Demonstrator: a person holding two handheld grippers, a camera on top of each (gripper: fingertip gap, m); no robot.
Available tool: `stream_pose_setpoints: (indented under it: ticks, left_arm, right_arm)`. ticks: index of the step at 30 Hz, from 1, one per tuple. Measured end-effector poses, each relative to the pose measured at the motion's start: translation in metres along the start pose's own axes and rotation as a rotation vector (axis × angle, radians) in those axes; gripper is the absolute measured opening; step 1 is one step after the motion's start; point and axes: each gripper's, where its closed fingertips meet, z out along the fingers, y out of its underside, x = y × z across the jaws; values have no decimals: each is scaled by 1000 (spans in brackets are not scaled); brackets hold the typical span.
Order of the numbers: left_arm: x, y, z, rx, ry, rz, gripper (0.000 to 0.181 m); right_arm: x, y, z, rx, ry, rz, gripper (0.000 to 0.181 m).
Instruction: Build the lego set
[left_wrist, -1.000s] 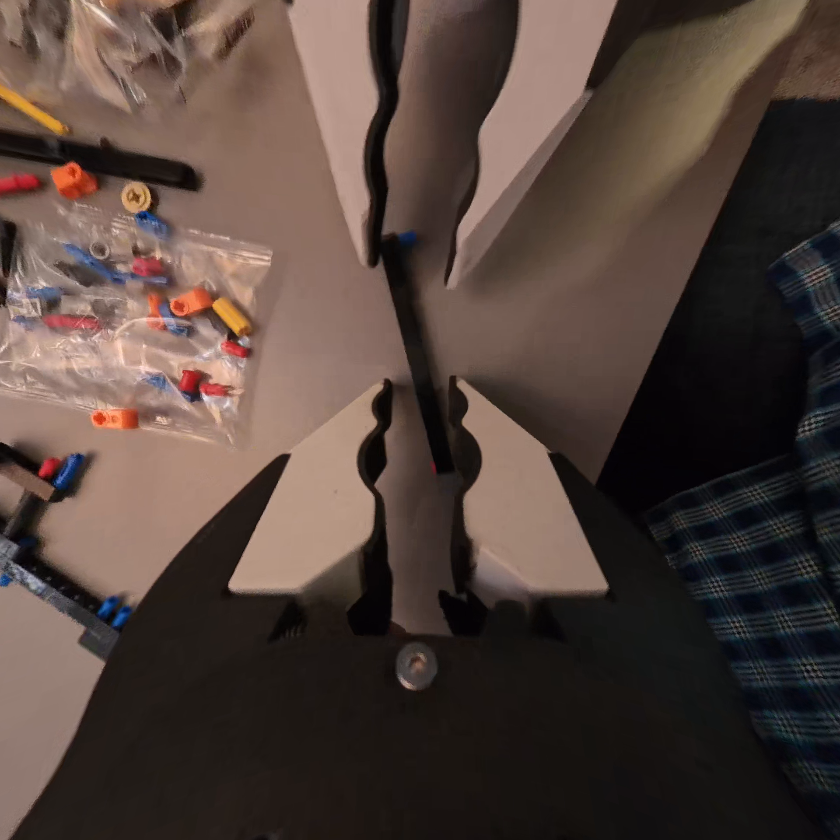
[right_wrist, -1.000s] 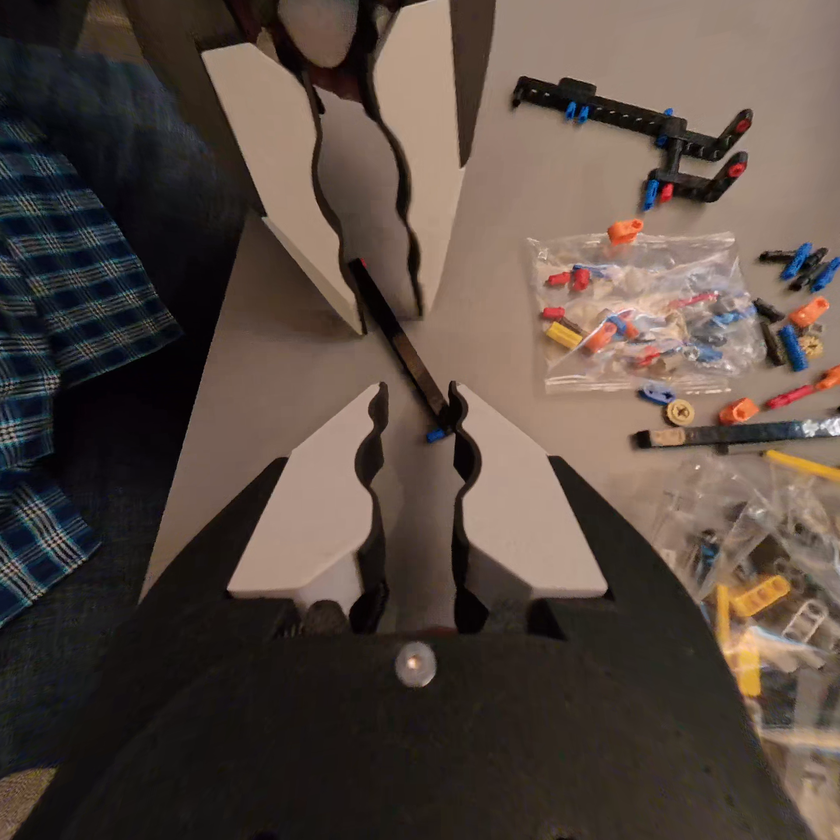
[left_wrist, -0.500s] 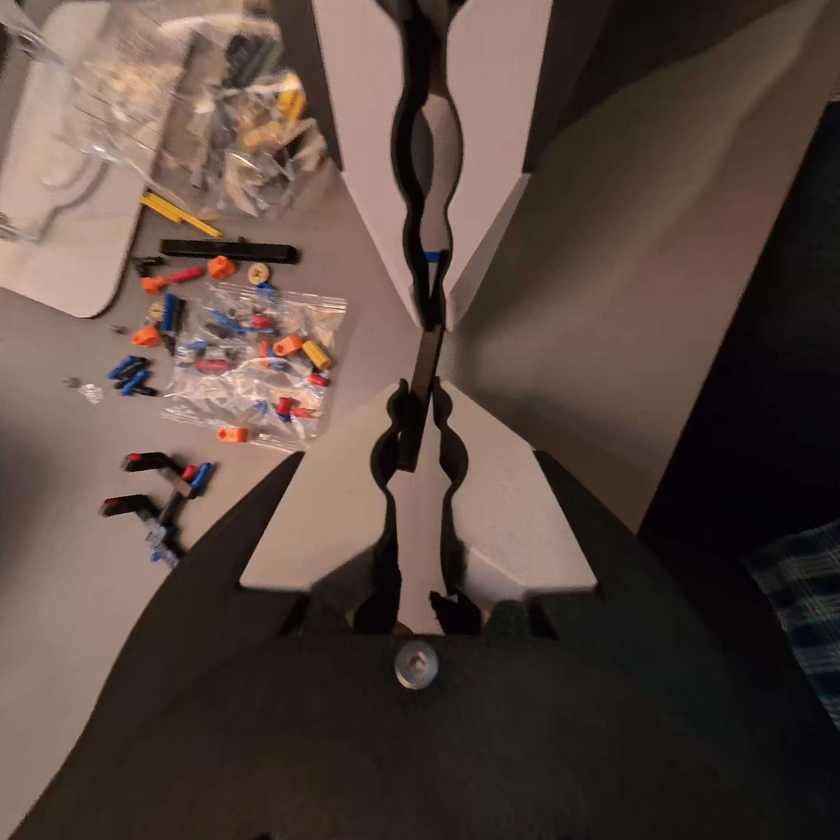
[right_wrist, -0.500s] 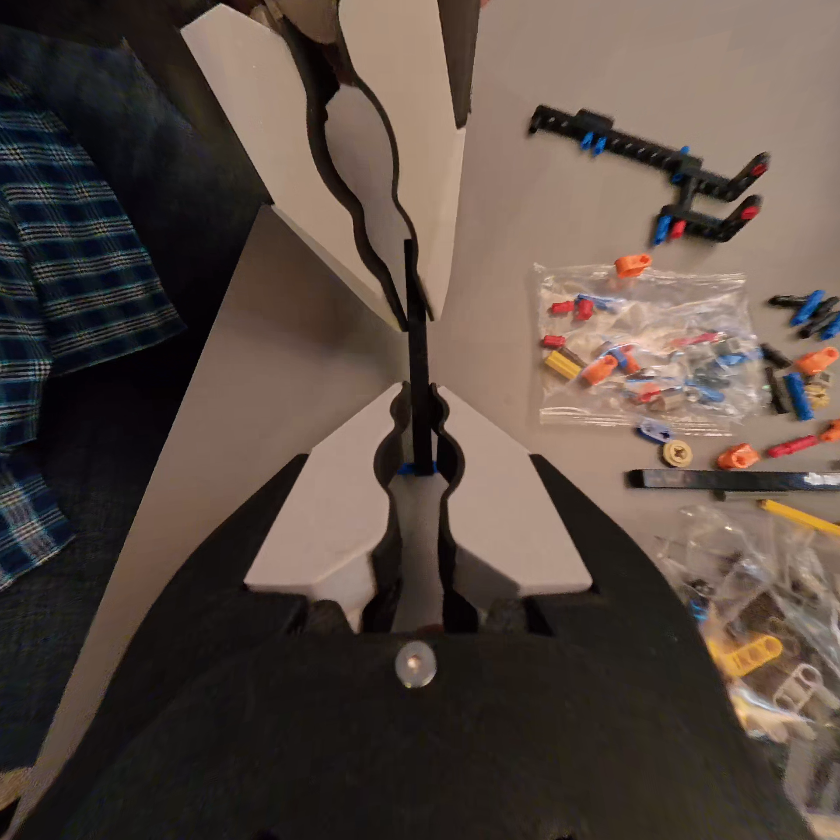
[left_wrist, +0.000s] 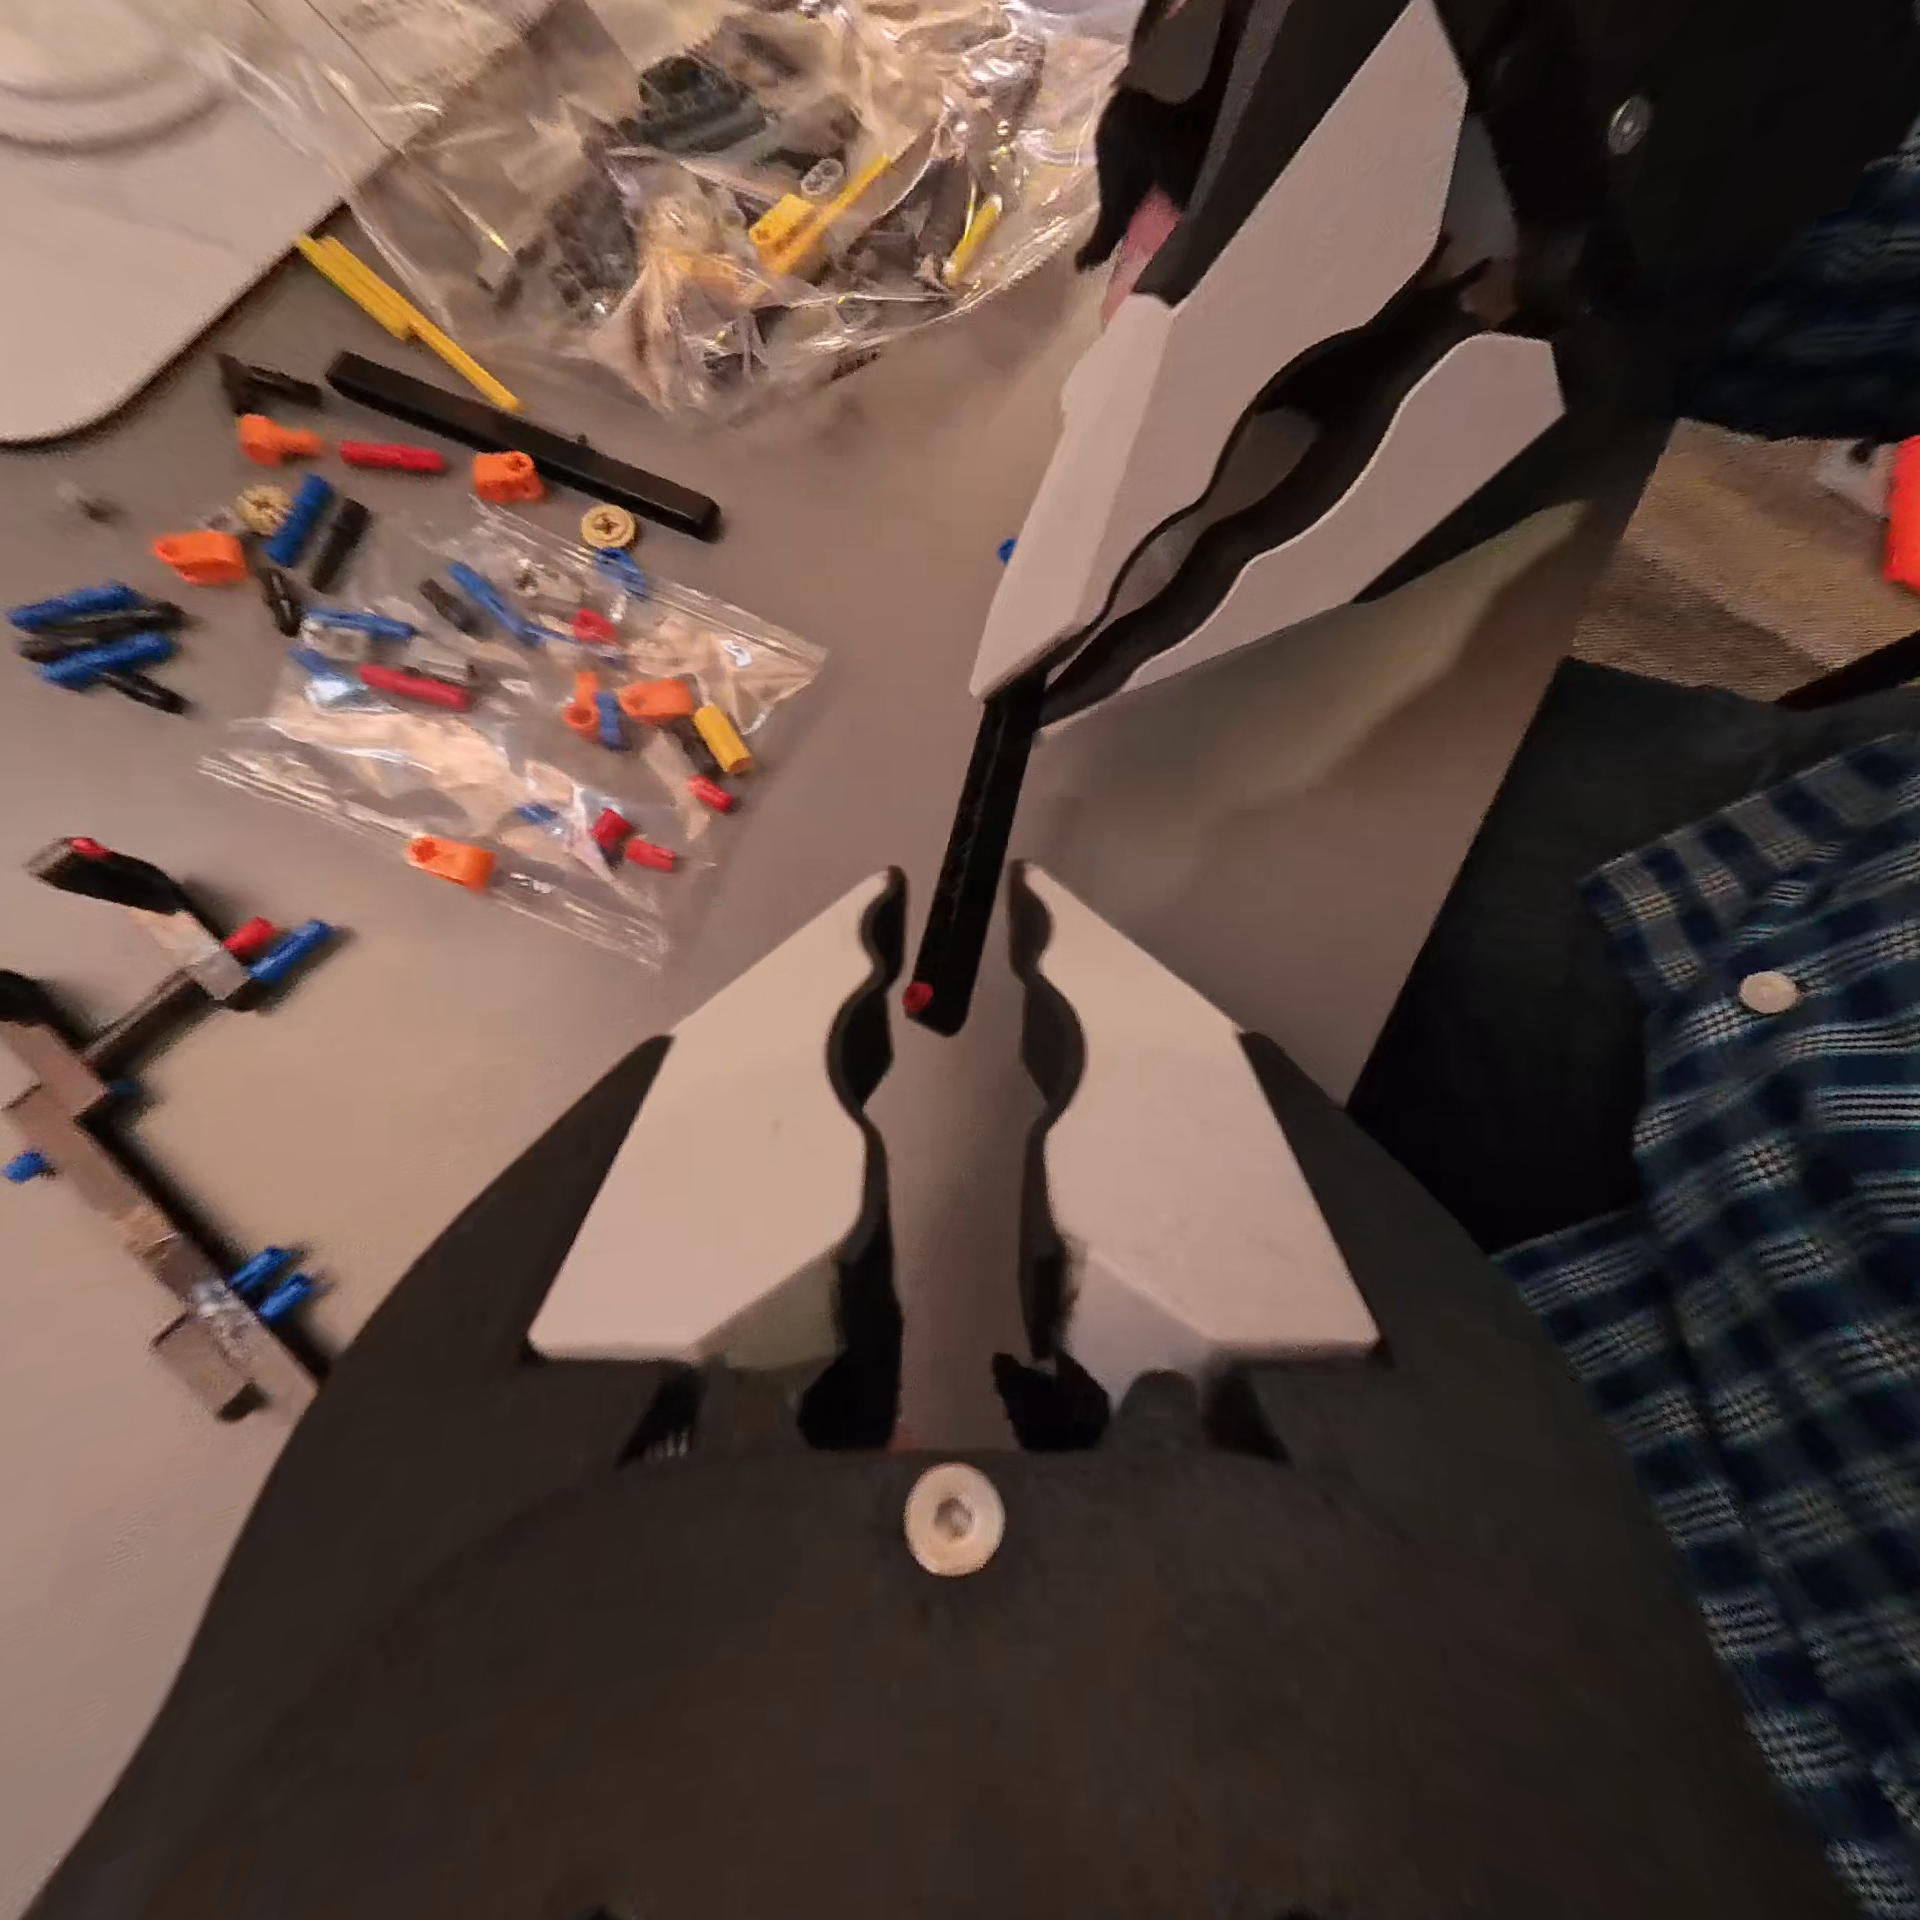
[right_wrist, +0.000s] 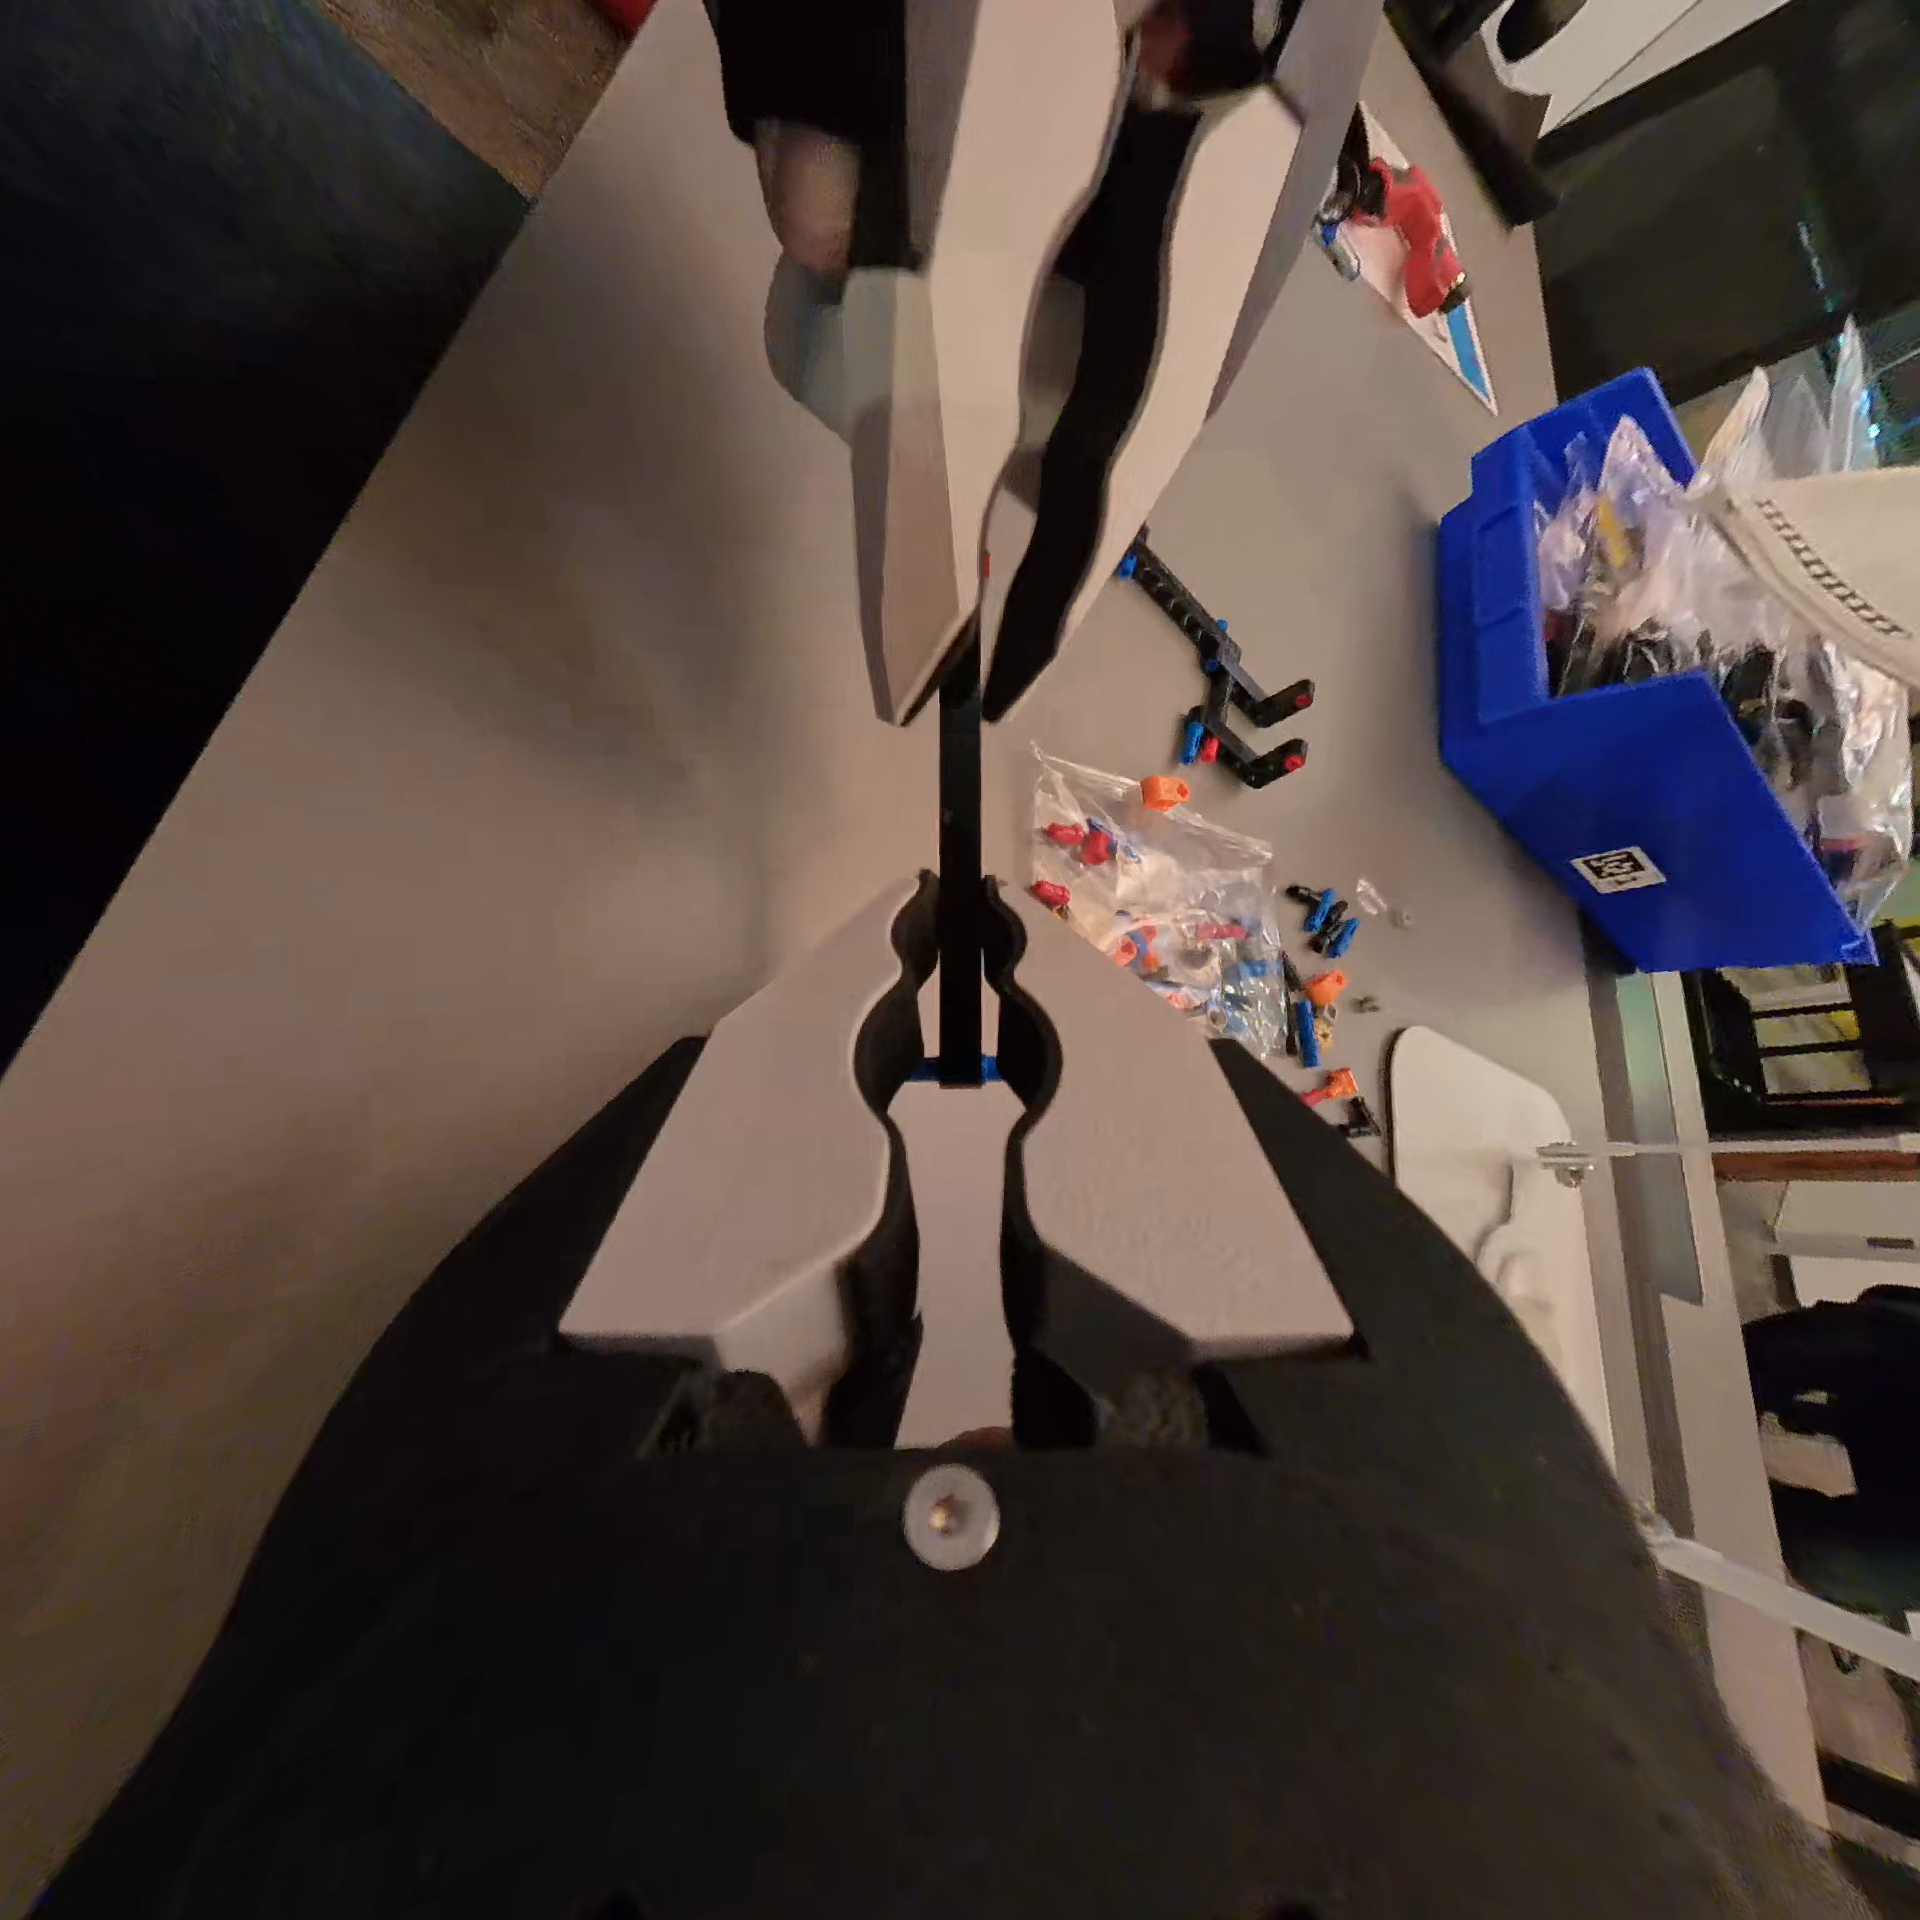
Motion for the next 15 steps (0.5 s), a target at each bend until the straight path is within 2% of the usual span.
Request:
stream_pose_setpoints:
  ticks: [4, 8, 13, 15]
  left_arm:
    - [2, 1, 5, 36, 59, -81, 10]
    - [3, 2, 9, 36, 35, -65, 8]
    - [4, -12, 6, 31, -41, 175, 8]
    - [5, -14, 6, 2, -80, 282, 8]
  right_arm:
    - [4, 2, -1, 10, 21, 4, 5]
    - [7, 7, 2, 11, 19, 43, 6]
    - [3, 7, 5, 49, -71, 191, 22]
    - [1, 13, 9, 33, -119, 248, 17]
